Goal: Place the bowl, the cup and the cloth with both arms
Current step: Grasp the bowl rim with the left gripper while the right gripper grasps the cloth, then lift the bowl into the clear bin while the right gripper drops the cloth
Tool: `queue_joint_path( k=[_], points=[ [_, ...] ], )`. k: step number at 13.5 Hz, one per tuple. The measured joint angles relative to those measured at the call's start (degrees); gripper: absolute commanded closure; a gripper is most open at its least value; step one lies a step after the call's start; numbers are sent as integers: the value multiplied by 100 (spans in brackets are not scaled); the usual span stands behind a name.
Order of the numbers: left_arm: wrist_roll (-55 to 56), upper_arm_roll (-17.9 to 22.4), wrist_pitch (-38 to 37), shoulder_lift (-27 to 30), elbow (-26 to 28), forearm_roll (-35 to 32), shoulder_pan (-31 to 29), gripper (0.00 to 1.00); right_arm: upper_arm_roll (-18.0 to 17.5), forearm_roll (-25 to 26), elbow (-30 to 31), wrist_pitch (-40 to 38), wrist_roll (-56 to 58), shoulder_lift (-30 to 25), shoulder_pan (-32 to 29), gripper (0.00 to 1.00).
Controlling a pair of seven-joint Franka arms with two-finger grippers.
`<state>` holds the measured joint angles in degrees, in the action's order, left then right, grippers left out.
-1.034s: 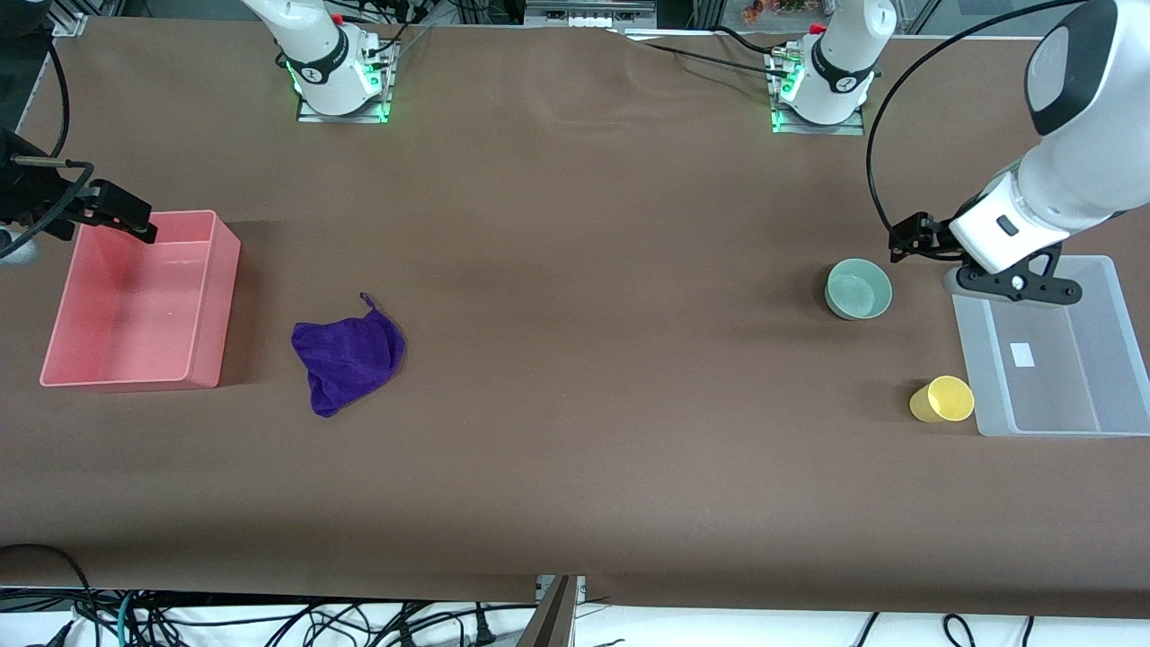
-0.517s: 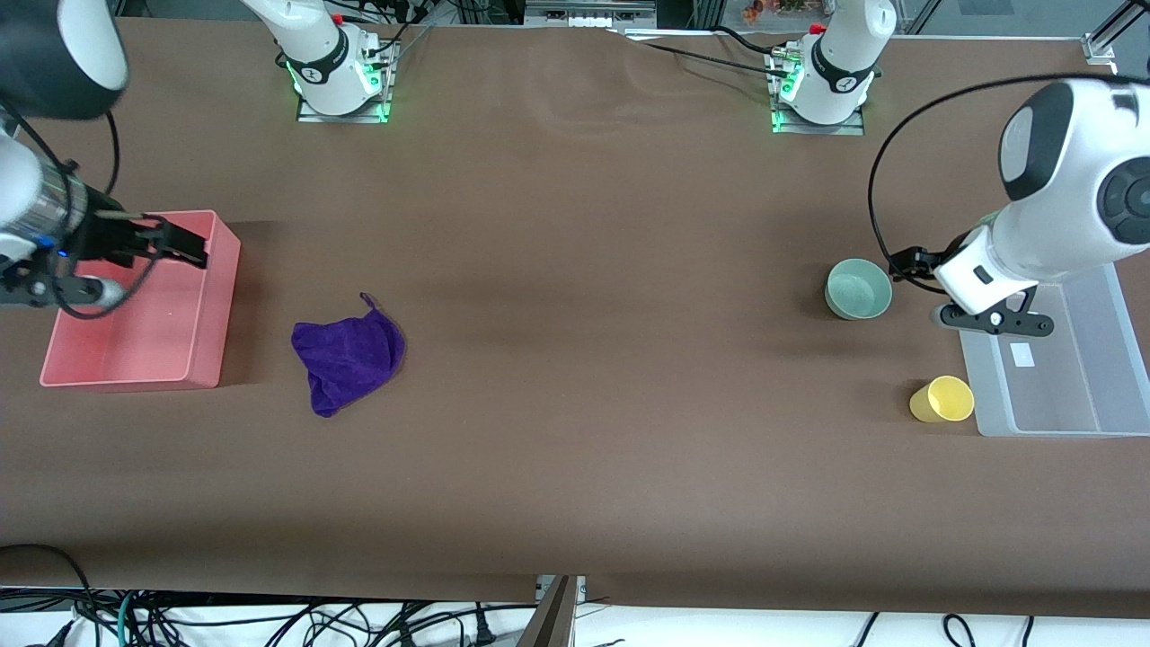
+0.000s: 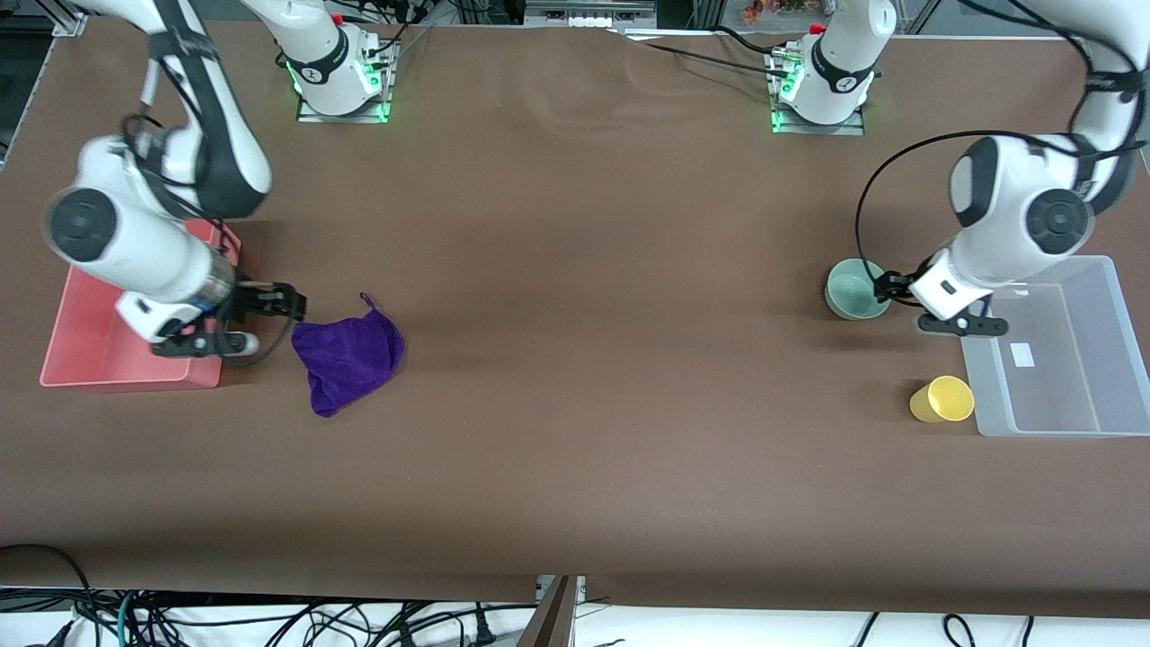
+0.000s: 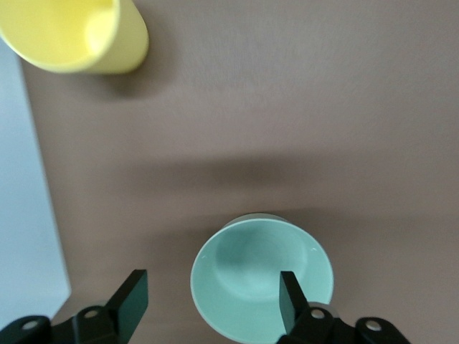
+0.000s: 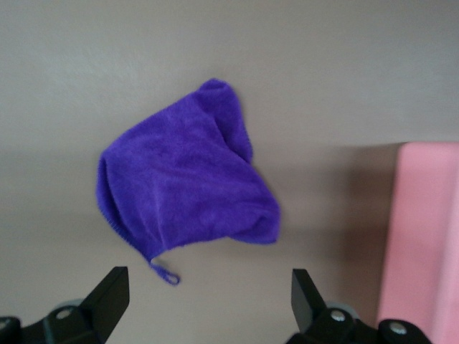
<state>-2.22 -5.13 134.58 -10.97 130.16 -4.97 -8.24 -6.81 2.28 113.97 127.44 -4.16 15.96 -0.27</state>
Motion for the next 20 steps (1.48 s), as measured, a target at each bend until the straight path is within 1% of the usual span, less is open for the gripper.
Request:
queue_joint_path(
  k=[1, 2, 3, 4, 5, 6, 7, 8, 9, 10, 12, 14, 15, 16, 18, 19, 20],
  points=[
    [-4, 1, 258, -114, 164, 0, -68, 26, 0, 0, 172, 321, 0, 138, 44, 0],
    [-31, 1, 464, -256, 232, 0, -130, 36, 0, 0, 287, 601, -1, 288, 98, 0],
    [-55, 1, 590, -410, 242, 0, -175, 59, -1, 0, 357, 835, -4, 440, 148, 0],
    [-72, 0, 648, -563, 240, 0, -214, 79, -1, 0, 396, 1034, -5, 585, 187, 0],
    [-92, 0, 687, -696, 237, 0, -246, 96, -1, 0, 414, 1217, -5, 724, 225, 0],
    [-117, 0, 719, -801, 230, 0, -271, 100, -1, 0, 419, 1403, -6, 857, 263, 0],
    [-135, 0, 738, -868, 217, 0, -285, 100, -1, 0, 421, 1570, -6, 978, 295, 0],
    [-142, 0, 742, -891, 203, 0, -294, 100, -1, 0, 421, 1689, -6, 1074, 316, 4],
    [-153, -3, 742, -890, 185, 0, -299, 100, -1, 0, 421, 1767, -5, 1145, 326, 28],
    [-164, -8, 740, -880, 151, 0, -302, 100, 2, 0, 421, 1804, -6, 1184, 328, 60],
    [-219, -18, 733, -824, 104, 0, -301, 100, 7, 0, 420, 1813, -5, 1191, 328, 100],
    [-445, -19, 686, -681, 29, 0, -305, 100, 7, 0, 415, 1814, -4, 1193, 329, 100],
    [-637, -15, 498, -562, -72, 0, -317, 100, 7, 0, 393, 1814, -1, 1194, 329, 100],
    [-875, -9, 119, -414, -264, 0, -362, 100, 8, 1, 340, 1809, 3, 1191, 330, 100],
    [-1460, 6, -892, -179, -910, 0, -570, 100, 24, 1, 113, 1588, 6, 1157, 328, 100],
    [-1783, 20, -1363, -126, -1303, 0, -703, 100, 41, 1, -114, 1245, 11, 1116, 326, 100],
    [-2098, 35, -1736, -120, -1665, -2, -848, 100, 69, 3, -429, 738, 14, 1053, 319, 100]
  ],
)
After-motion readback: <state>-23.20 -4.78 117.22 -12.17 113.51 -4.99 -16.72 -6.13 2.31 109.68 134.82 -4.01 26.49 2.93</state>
